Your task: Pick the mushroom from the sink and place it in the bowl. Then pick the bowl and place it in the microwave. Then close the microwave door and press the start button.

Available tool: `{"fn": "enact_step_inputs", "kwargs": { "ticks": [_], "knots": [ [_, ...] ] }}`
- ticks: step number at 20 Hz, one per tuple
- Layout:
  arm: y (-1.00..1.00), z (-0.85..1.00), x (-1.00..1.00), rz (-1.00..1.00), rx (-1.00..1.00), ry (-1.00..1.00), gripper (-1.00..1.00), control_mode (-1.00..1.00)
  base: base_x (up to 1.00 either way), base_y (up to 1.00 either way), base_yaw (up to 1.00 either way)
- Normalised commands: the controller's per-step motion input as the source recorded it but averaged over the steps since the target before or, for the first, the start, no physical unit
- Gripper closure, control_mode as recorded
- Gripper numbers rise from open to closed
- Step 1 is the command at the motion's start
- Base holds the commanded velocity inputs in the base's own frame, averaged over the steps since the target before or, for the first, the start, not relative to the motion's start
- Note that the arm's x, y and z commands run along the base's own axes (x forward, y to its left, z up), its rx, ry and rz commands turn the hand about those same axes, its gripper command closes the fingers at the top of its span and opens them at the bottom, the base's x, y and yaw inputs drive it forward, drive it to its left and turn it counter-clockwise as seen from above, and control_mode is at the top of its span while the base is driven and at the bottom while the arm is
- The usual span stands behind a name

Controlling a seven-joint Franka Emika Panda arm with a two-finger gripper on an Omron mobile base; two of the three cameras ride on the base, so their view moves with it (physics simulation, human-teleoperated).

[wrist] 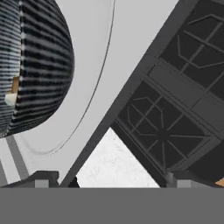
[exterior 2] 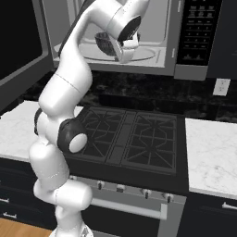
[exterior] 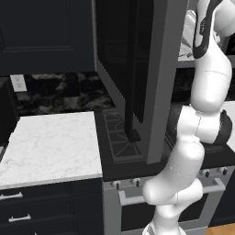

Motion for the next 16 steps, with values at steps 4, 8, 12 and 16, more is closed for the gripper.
{"fn": "enact_step_inputs", "kwargs": {
  "ticks": [4,8,12,16],
  "knots": [
    [0.0,-0.75,-0.83,0.0,-0.05,-0.01,-1.0,-1.0,0.0,0.0,0.0],
    [0.08,-0.96,-0.61,0.0,-0.1,0.0,-1.0,-1.0,0.0,0.0,0.0],
    [0.08,-0.87,-0.36,0.01,-0.14,0.05,-1.0,-1.0,0.0,0.0,0.0],
    [0.09,-1.0,-0.01,0.01,-0.33,0.18,-1.0,-1.0,0.0,0.0,0.0]
  ]
}}
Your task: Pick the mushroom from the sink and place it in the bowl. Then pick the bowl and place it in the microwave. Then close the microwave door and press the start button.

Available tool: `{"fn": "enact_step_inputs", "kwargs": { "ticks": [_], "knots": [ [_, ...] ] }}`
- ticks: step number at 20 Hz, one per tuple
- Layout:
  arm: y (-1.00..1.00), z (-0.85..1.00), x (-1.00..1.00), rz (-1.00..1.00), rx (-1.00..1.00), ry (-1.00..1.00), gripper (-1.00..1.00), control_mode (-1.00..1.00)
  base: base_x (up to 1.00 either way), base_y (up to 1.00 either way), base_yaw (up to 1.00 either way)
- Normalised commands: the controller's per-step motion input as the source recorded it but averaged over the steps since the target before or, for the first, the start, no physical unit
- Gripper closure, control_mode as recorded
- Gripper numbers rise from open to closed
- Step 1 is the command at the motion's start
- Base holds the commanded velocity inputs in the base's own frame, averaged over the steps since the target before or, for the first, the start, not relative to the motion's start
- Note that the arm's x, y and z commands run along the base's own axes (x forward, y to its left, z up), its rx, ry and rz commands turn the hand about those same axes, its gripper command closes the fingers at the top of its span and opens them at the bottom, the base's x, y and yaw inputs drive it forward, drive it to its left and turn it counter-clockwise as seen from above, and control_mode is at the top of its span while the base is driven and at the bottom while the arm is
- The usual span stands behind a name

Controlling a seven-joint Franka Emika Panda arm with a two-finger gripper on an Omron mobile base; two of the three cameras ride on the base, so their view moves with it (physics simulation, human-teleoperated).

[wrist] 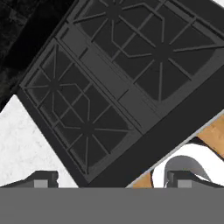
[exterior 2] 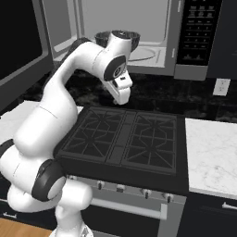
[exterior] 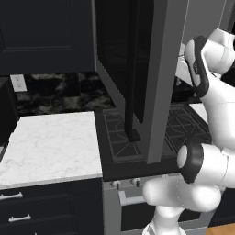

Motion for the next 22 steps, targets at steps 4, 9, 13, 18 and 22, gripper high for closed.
{"fn": "enact_step_inputs", "kwargs": {
  "ticks": [4,9,13,18,22],
  "knots": [
    [-0.01,-0.54,0.0,0.0,-0.24,0.09,-1.0,-1.0,0.0,0.0,0.0],
    [-0.05,-0.25,0.0,-0.15,-0.28,0.0,-1.0,-1.0,0.0,0.0,0.0],
    [-0.09,-0.41,0.0,-0.14,-0.28,0.04,-1.0,-1.0,0.0,0.0,0.0],
    [-0.01,-0.48,0.18,-0.04,-0.21,0.11,-1.0,-1.0,0.0,0.0,0.0],
    [0.0,-0.19,0.09,-0.09,-0.22,0.05,-1.0,-1.0,0.0,0.0,0.0]
  ]
}}
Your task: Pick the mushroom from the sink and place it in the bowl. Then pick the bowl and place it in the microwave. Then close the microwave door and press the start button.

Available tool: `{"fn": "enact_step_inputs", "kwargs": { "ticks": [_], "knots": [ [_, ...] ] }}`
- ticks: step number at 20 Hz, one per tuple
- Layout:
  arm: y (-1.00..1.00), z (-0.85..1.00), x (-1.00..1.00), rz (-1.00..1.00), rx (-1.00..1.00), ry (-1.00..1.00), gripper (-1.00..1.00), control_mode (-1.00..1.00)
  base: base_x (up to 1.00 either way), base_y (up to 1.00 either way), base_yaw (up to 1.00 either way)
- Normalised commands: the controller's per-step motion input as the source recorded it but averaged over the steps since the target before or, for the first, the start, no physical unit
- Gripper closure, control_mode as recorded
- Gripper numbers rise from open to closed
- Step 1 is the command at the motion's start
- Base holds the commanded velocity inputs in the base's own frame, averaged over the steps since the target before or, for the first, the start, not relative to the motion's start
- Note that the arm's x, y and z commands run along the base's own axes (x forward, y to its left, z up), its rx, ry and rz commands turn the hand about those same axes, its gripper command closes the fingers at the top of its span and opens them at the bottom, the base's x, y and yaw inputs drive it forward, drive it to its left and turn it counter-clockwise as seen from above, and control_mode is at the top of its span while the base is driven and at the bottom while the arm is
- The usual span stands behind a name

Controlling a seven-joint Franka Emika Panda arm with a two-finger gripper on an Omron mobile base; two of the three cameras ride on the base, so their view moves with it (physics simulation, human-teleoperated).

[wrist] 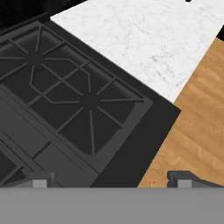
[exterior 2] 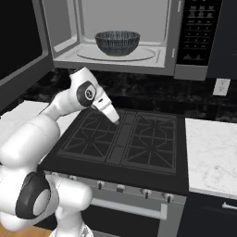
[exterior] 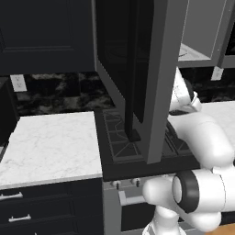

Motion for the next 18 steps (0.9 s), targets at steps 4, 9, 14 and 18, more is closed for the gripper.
{"fn": "enact_step_inputs", "kwargs": {
  "ticks": [4,9,14,18],
  "knots": [
    [0.0,-0.37,0.11,-0.13,-0.27,0.13,-1.0,-1.0,0.0,0.0,0.0],
    [0.0,-0.53,0.0,-0.02,-0.33,0.07,-1.0,-1.0,0.0,0.0,0.0],
    [0.06,-0.12,-0.01,-0.07,-0.34,-0.04,-1.0,-1.0,0.0,0.0,0.0],
    [0.32,0.01,-0.29,-0.09,-0.41,-0.2,-1.0,-1.0,0.0,0.0,0.0]
  ]
}}
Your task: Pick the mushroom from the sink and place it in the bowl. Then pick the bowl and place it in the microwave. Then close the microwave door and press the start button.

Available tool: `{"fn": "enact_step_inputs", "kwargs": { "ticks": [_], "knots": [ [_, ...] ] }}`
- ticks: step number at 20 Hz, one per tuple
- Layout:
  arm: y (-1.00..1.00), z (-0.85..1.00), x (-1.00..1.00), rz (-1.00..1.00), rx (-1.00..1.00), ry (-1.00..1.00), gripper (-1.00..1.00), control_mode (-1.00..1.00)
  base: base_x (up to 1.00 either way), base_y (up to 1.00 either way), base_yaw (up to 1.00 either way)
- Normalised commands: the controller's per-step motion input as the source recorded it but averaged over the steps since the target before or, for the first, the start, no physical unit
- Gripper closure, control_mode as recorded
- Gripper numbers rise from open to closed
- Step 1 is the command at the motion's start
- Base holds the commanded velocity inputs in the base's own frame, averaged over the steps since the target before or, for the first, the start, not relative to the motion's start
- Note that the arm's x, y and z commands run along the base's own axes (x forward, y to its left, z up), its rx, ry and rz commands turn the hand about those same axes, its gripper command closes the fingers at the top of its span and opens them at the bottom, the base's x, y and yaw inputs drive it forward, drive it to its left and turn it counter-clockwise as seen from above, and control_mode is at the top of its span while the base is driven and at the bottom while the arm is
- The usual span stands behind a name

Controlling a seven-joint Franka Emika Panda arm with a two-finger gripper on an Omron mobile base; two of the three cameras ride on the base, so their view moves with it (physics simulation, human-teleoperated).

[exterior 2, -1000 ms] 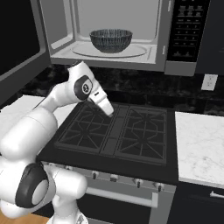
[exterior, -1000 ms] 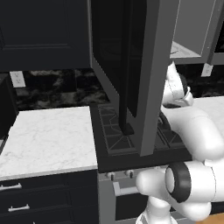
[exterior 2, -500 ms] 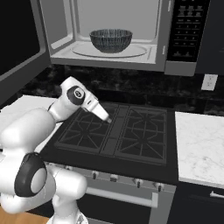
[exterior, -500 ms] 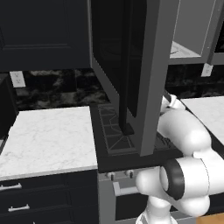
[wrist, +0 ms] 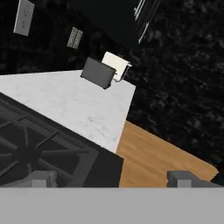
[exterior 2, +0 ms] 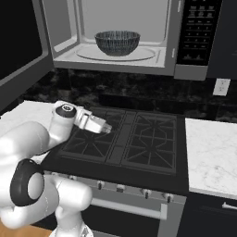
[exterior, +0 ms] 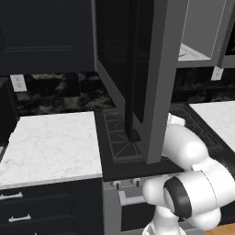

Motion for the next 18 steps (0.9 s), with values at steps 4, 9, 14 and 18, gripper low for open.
{"fn": "enact_step_inputs", "kwargs": {
  "ticks": [4,9,14,18],
  "knots": [
    [0.41,-0.04,-0.19,-0.05,-0.39,-0.12,-1.0,-1.0,0.0,0.0,0.0],
    [0.31,-0.12,-0.16,-0.02,-0.33,-0.07,-1.0,-1.0,0.0,0.0,0.0],
    [0.56,0.07,-0.23,0.0,-0.28,-0.2,-1.0,-1.0,0.0,0.0,0.0],
    [1.0,0.29,-0.28,0.0,-0.27,-0.15,-1.0,-1.0,0.0,0.0,0.0]
  ]
}}
